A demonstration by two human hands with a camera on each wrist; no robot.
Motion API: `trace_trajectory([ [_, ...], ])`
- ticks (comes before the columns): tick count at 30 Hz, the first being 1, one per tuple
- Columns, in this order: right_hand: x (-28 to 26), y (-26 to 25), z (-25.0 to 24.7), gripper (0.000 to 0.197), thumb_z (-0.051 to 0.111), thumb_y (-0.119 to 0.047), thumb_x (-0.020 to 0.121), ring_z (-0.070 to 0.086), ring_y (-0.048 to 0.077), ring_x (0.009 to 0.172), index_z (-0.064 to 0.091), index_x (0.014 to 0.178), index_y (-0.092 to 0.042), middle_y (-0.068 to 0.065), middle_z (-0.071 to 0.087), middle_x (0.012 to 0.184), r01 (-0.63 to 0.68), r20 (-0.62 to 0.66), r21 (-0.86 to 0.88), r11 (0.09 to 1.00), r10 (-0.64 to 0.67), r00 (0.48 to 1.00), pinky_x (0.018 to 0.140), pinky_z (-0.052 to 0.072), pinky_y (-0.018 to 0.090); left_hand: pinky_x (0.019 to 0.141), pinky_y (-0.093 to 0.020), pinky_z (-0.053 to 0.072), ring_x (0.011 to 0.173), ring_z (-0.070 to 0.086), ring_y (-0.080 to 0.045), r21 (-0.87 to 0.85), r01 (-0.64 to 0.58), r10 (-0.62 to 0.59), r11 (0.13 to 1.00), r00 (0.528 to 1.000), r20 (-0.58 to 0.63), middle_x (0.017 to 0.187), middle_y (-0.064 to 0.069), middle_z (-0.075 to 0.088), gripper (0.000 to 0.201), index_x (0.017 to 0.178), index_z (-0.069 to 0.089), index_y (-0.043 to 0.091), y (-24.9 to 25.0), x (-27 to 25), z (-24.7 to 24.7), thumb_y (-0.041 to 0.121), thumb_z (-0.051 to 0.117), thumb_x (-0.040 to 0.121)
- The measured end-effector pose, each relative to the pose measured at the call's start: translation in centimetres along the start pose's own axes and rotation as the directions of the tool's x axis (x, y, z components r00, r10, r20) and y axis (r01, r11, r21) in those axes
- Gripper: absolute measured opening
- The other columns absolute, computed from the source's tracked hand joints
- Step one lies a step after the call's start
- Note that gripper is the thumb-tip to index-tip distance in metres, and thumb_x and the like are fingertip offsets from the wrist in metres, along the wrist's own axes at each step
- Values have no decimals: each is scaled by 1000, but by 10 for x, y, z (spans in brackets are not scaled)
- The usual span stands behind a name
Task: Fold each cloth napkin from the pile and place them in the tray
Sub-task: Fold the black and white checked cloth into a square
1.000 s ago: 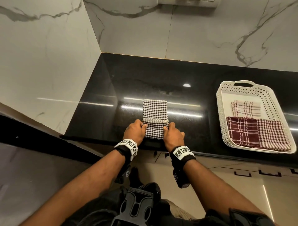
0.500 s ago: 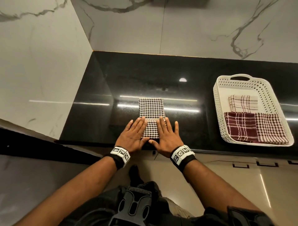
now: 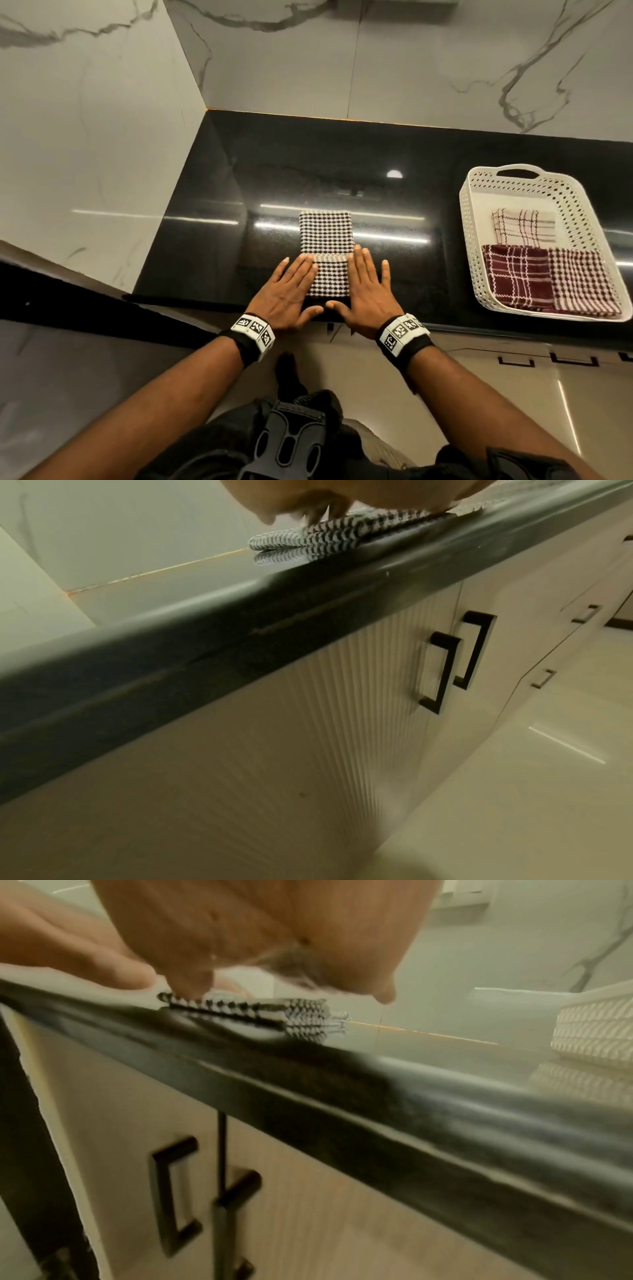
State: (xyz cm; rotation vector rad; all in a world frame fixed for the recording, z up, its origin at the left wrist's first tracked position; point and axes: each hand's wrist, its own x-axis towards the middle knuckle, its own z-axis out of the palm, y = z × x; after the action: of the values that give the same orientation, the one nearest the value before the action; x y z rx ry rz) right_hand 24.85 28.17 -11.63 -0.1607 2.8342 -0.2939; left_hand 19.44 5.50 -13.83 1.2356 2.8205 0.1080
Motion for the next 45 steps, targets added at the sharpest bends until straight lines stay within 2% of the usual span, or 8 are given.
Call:
trace_trajectory([
  [8,-15,15,5,108,56,-68,84,-13,21,152,-1,159,-16,4,-9,167,208,50,-65,976,-205,978,121,0,58,123,-48,16,153,9,-25,-14,-22,22,1000,999,28,166,-10,10,102,157,17,10,4,-16,7,59,61,80],
  [13,-37,22,28,87,80,-23,73,32,23,144,37,148,-22,2,37,156,312,-155,-1,950,-309,938,113,31,57,105,-46,46,129,50,-26,-227,-55,-1,972,971,-240,143,-7,53,67,132,51,17,11,-37,22,10,77,71],
  [17,-25,14,14,55,74,-6,75,54,16,121,61,125,-25,-6,62,129,238,-297,424,874,-115,948,101,45,45,89,-30,49,99,60,-16,-606,72,-266,792,934,-237,106,3,66,31,107,64,18,15,-32,-1,13,72,77],
  [21,6,-1,-15,28,62,-21,95,63,14,107,57,123,-20,-4,67,118,34,-182,739,673,150,972,95,52,37,66,-10,41,75,60,2,-758,305,-525,577,849,-59,83,10,64,11,93,58,21,11,-10,-25,30,65,93],
  [35,52,-12,-26,36,44,-44,101,64,36,101,49,120,-14,15,68,111,-264,-46,487,832,326,944,82,51,42,79,-40,48,96,63,-37,-503,725,-789,470,601,129,103,-13,66,35,107,49,14,2,42,-39,48,50,98],
  [37,44,-15,-30,36,44,-42,100,59,33,106,48,123,-14,12,62,117,-206,-171,384,900,289,942,88,48,44,80,-42,47,96,62,-36,-471,676,-772,567,635,-18,106,-13,64,35,114,47,13,4,34,-42,45,48,99],
  [40,36,-29,-33,48,43,-31,98,42,29,130,39,142,-11,10,46,140,3,-303,124,992,34,952,108,34,53,92,-45,46,109,58,-34,-240,348,-412,907,852,-324,124,-12,59,41,129,51,9,6,26,-30,32,46,96],
  [45,58,-27,-22,64,22,-41,105,-15,16,151,-3,159,-15,2,-9,167,143,68,5,990,-143,987,120,-9,58,123,-45,15,152,17,-24,8,144,-144,990,990,-1,163,-8,22,63,156,24,10,-9,34,-12,43,22,102],
])
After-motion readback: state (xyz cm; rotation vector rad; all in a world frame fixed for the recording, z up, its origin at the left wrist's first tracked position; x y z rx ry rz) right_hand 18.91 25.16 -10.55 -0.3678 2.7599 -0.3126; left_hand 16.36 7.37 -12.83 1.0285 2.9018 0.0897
